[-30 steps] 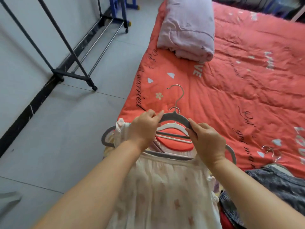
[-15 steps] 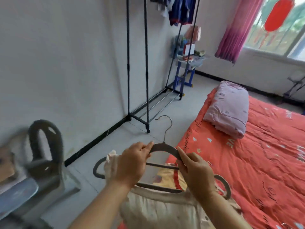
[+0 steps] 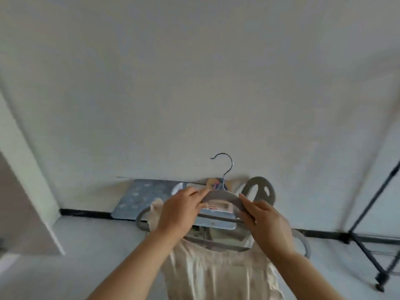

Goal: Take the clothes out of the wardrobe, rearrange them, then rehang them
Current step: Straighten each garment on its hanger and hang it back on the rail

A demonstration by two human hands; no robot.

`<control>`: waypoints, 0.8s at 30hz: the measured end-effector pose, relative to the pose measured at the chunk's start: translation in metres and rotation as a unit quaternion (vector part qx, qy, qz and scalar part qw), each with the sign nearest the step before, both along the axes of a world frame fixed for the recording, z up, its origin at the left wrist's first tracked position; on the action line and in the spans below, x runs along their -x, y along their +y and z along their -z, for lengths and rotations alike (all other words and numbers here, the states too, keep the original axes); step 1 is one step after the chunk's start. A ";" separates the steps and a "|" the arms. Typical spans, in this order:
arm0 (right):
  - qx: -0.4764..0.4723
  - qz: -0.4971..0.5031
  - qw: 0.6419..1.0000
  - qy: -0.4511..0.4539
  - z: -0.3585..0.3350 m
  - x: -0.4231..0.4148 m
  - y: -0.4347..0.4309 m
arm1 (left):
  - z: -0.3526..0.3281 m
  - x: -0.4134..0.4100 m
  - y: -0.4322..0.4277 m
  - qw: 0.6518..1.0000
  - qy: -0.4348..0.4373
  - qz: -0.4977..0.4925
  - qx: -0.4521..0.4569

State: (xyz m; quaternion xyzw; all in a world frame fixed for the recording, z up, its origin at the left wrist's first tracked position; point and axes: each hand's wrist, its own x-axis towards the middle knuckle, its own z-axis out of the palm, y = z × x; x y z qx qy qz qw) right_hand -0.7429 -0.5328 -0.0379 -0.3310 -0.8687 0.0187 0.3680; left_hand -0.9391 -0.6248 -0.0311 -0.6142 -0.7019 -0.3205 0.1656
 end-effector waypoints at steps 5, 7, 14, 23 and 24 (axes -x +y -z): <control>-0.075 -0.137 0.987 0.021 -0.022 0.134 -0.054 | -0.017 0.101 -0.111 0.988 -0.005 -0.156 -0.018; -0.089 -0.181 0.979 0.039 -0.031 0.184 -0.082 | -0.024 0.136 -0.153 0.980 0.007 -0.198 -0.031; -0.133 -0.303 0.939 0.089 -0.058 0.356 -0.177 | -0.052 0.257 -0.285 0.949 0.056 -0.297 -0.087; -0.193 -0.358 0.904 0.127 -0.099 0.551 -0.289 | -0.101 0.411 -0.414 0.923 0.046 -0.375 -0.073; -0.196 -0.364 0.901 0.129 -0.104 0.570 -0.298 | -0.105 0.427 -0.425 0.921 0.062 -0.378 -0.068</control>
